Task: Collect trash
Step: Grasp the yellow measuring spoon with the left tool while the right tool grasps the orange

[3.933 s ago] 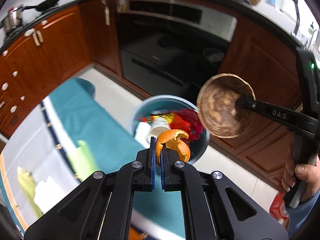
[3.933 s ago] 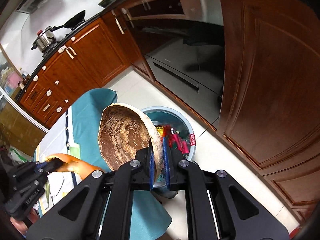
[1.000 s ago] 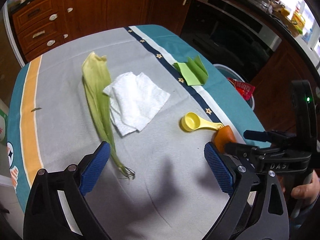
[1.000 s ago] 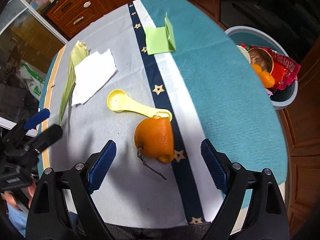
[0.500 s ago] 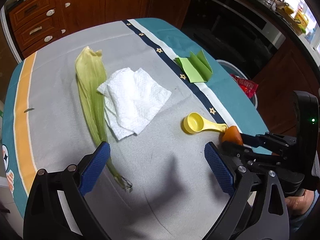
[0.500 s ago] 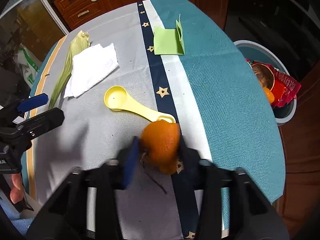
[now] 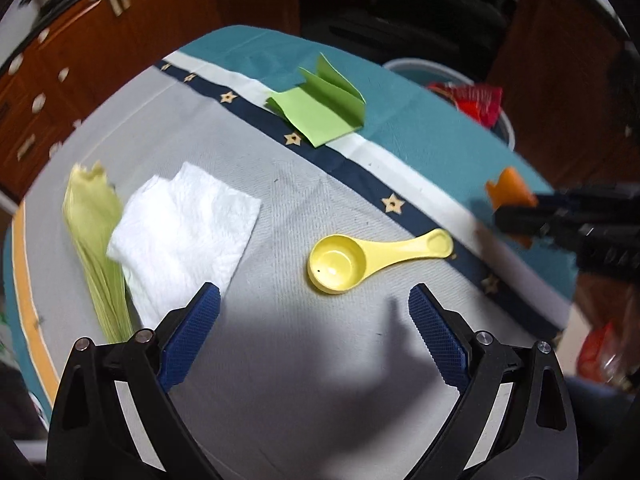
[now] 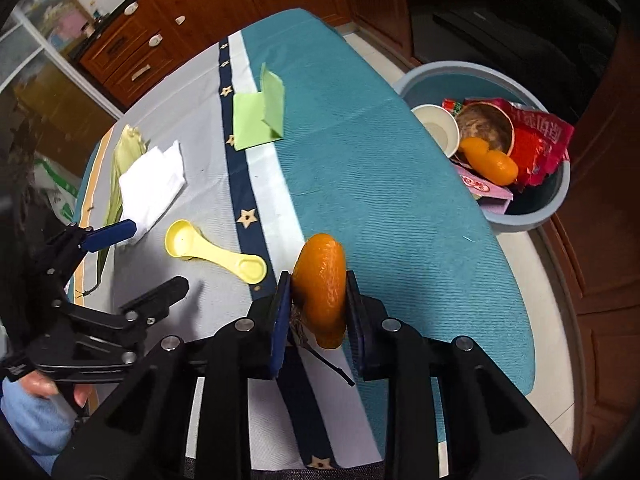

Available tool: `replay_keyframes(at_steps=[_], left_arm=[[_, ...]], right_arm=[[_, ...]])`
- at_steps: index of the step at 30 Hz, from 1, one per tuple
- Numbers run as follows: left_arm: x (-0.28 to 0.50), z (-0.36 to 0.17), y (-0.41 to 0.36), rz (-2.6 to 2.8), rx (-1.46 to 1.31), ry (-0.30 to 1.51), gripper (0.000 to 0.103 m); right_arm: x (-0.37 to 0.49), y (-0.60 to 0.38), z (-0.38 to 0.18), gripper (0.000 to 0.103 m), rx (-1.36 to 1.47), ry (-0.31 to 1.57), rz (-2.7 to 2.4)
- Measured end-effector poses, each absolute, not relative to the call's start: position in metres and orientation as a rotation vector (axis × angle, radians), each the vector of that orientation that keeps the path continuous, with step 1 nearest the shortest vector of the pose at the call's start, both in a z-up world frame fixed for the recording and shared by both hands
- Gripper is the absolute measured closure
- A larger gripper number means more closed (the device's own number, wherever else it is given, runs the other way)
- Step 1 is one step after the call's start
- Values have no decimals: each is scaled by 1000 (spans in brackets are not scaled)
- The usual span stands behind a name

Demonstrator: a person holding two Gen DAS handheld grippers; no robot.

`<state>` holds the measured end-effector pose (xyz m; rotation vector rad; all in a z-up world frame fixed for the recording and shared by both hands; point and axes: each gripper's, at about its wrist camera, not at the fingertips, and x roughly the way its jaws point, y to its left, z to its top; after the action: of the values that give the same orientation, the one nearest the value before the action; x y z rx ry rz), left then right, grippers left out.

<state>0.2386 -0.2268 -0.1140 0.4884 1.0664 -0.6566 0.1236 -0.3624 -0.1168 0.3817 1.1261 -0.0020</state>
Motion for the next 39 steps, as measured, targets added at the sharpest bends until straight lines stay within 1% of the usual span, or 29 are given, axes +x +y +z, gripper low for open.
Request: replay_keyframes(at_steps=[3,7,11,12,14,20,31,39], left_arm=[[244,-122,-231,-674,539,1072,9],[251,-125,-238,-713,550,1073,18],[253,-122,-245,-767,513,1089,39],[250,-121,-247,-769,513,1080,52],[244,-118,-250,-791,511,1069,70],[221,-109,-258,-797,471,1053,71],[218,-88,-273,-714,443,1055,71],[215,-72,-304,-728,450,1048,71]], right_arm=[[123,-369,-119,78,401,1125,-3],[127,-372,-122,78,425,1124,6],[131,-374,-122,78,442,1120,11],[131,-375,-123,78,445,1119,11],[131,-376,-124,78,453,1118,11],[130,-381,-126,78,473,1112,10],[115,-406,-117,78,517,1061,-11],[104,-448,-103,78,572,990,-45]])
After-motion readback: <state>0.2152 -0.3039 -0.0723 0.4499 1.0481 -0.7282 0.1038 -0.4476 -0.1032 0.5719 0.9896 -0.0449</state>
